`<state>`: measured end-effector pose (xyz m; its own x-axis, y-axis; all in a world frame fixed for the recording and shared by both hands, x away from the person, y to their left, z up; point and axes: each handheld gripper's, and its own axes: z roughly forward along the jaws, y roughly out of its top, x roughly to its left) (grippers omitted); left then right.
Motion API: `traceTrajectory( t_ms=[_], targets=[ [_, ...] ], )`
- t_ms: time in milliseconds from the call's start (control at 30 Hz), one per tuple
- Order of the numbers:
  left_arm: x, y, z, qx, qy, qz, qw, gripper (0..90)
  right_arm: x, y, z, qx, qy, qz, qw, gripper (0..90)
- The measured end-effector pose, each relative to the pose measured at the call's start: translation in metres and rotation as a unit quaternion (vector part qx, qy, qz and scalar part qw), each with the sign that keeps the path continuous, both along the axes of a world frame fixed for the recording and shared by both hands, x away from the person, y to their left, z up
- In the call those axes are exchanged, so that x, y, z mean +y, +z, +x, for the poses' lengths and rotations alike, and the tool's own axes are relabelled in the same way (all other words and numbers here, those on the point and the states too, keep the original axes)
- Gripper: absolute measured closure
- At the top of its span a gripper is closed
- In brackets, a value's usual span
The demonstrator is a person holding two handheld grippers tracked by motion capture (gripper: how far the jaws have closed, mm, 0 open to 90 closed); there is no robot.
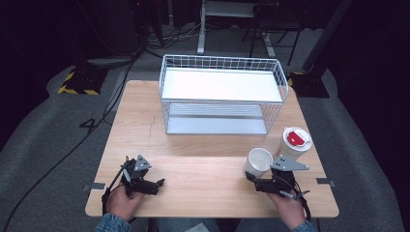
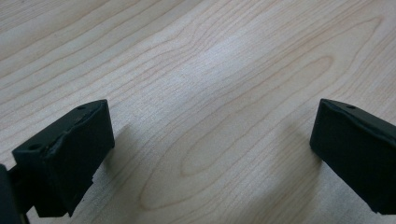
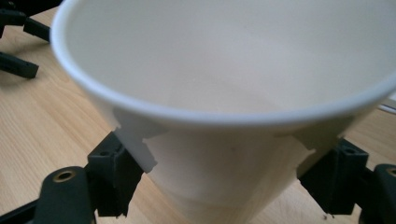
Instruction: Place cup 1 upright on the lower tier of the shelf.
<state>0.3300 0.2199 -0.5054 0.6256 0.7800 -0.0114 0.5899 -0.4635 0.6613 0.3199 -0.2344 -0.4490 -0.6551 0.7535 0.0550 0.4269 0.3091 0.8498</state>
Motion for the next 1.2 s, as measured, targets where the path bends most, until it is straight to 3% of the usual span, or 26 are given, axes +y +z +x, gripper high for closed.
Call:
traceTrajectory(
  t_ms=[567, 1200],
  targets=[
    [0.000, 0.000, 0.000, 0.001, 0.000, -0.001, 1.0000, 0.3, 0.028, 0.023, 0.040, -0.003, 0.008, -0.014, 0.9999, 23.2],
    [0.000, 0.000, 0.000, 0.001, -0.001, -0.001, 1.0000, 0.3, 0.047, 0.030, 0.081, -0.011, 0.001, -0.030, 0.9995, 23.2]
  ],
)
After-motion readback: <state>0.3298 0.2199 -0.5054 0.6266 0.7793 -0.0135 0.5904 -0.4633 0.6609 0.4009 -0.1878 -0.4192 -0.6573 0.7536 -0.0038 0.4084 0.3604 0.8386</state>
